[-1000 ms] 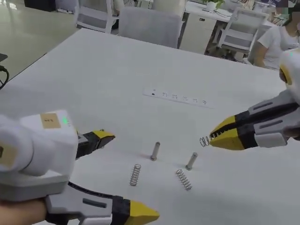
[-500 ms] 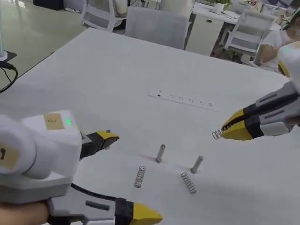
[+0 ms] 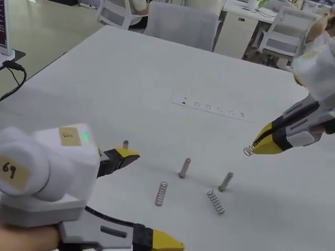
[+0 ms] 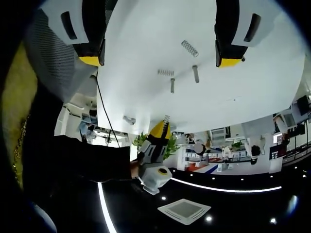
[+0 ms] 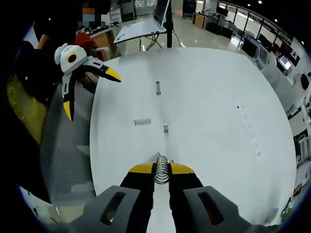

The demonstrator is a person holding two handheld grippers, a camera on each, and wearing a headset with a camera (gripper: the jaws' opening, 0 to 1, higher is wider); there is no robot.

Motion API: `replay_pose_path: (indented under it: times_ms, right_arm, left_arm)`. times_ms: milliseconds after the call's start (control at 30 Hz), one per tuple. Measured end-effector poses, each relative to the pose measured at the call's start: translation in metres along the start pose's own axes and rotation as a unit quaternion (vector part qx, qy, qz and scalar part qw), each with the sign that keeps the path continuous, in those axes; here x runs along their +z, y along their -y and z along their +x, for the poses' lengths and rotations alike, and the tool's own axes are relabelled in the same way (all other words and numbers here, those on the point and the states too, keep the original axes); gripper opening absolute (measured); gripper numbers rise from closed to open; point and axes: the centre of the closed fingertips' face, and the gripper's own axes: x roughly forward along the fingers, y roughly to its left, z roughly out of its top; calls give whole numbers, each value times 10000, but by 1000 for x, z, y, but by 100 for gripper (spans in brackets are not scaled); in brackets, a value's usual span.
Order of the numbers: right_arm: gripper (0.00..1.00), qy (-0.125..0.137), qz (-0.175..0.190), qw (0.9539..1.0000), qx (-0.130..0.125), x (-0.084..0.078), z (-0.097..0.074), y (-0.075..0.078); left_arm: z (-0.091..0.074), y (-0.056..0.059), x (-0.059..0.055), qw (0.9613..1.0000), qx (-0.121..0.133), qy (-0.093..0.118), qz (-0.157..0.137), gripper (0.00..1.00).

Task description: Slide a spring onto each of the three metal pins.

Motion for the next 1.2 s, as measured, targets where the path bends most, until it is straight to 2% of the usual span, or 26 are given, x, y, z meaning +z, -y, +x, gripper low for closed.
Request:
replay_pose_path:
  times_ms: [233,433,700,1000,1200]
  right_arm:
    - [8,-273,-49,9996,43,-2,17,6]
    - [8,-662,-54,9978,36,-14,33,10]
    - [8,-871,-24,9962,75,-21,44,7]
    - [8,-1000,-37,9948,165,-25,57,2]
    - [8,-1051,-4,9943,191,-29,62,3]
  left_arm:
    - [0,0,-2,9999,-1,-57,105,92]
    - [0,0,-3,9999,-23,-87,98,91]
    - [0,3,-7,9999,-59,-122,86,89]
    - [-2,3,-8,9999,-64,-113,70,89]
    - [-1,1,-8,9999,-71,-116,68,88]
